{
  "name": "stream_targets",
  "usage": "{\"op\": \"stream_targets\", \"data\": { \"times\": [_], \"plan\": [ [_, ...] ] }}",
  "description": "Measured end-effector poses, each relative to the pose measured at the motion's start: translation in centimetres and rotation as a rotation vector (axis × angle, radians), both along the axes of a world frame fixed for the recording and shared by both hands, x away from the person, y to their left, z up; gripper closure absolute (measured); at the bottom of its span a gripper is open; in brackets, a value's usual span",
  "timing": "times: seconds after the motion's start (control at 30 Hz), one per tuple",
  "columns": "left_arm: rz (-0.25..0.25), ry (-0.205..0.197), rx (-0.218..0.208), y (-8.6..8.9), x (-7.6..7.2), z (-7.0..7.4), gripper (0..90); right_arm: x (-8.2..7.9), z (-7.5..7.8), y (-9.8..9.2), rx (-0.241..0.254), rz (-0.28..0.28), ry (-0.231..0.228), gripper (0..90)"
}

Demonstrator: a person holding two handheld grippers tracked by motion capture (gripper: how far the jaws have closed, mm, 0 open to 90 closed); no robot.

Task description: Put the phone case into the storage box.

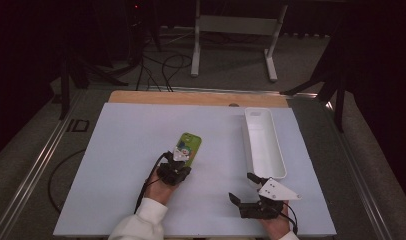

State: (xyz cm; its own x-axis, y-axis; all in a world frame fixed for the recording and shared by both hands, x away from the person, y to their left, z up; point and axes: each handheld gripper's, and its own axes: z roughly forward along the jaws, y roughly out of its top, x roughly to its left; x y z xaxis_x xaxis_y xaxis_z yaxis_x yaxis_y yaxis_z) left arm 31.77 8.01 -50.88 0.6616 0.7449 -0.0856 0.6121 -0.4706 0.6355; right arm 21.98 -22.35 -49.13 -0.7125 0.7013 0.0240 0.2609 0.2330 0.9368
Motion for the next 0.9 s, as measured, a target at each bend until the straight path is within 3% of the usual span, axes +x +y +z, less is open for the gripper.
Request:
{"op": "stream_targets", "data": {
  "times": [0.47, 0.73, 0.77, 0.87, 0.9],
  "plan": [
    [0.068, -0.008, 0.01, 2.0, 0.5, -0.1, 89.6, 0.0, 0.0, -0.1, 0.006, -0.005, 0.003, 9.6],
    [0.063, -0.016, 0.006, 2.3, 0.5, -0.1, 87.4, 0.1, 0.0, 0.0, 0.006, -0.005, 0.007, 9.6],
    [0.031, -0.039, -0.032, 2.3, 0.2, 0.2, 87.4, 0.1, 0.0, 0.0, 0.005, -0.005, 0.007, 9.6],
    [0.006, -0.071, -0.077, 2.5, -0.3, 1.0, 73.0, 0.2, 0.1, -0.1, 0.01, 0.001, 0.005, 9.6],
    [-0.009, -0.081, -0.1, 2.7, -0.5, 1.2, 73.0, 0.2, 0.1, -0.1, 0.01, 0.001, 0.005, 9.6]
  ]
}}
